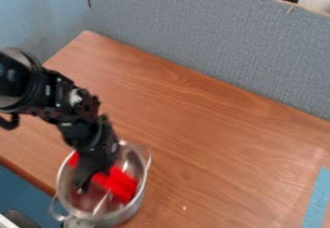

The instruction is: Put the red object in the metal pot

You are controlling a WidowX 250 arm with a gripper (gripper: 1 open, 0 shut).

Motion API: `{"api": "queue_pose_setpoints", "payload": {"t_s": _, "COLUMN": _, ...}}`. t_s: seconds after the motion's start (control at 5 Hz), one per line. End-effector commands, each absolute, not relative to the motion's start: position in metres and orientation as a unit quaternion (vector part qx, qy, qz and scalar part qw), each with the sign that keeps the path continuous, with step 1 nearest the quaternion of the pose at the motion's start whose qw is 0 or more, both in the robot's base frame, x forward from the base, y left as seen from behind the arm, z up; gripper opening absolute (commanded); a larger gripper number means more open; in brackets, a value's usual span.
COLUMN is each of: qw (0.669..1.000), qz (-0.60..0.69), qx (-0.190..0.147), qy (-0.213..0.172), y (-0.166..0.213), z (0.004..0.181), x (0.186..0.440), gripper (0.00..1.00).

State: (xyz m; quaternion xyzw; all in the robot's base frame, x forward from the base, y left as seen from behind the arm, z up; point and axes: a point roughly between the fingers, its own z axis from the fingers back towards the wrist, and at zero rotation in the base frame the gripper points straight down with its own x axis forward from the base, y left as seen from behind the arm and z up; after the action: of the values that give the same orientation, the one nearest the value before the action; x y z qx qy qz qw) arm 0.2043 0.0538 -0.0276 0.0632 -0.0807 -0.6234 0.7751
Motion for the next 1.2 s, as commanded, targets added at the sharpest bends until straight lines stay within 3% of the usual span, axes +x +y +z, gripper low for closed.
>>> {"api": "queue_pose_setpoints", "payload": {"t_s": 0.0, "qw": 0.733, "qz": -0.68, "qx": -0.02, "qy": -0.026, "y": 0.035, "z": -0.084, "x": 0.148, "gripper": 1.0}}
{"api": "queue_pose_setpoints", "payload": {"t_s": 0.4, "qw": 0.789, "qz": -0.614, "qx": -0.032, "qy": -0.014, "y": 0.01, "z": -0.044, "x": 0.164, "gripper": 1.0}}
{"api": "queue_pose_setpoints", "payload": {"t_s": 0.6, "qw": 0.85, "qz": -0.526, "qx": -0.025, "qy": -0.026, "y": 0.056, "z": -0.021, "x": 0.174, "gripper": 0.0}}
{"api": "queue_pose_setpoints", "payload": {"t_s": 0.8, "qw": 0.894, "qz": -0.448, "qx": -0.017, "qy": -0.024, "y": 0.092, "z": -0.008, "x": 0.172, "gripper": 1.0}}
{"api": "queue_pose_setpoints", "payload": {"t_s": 1.0, "qw": 0.881, "qz": -0.473, "qx": -0.021, "qy": -0.011, "y": 0.089, "z": -0.009, "x": 0.176, "gripper": 0.0}}
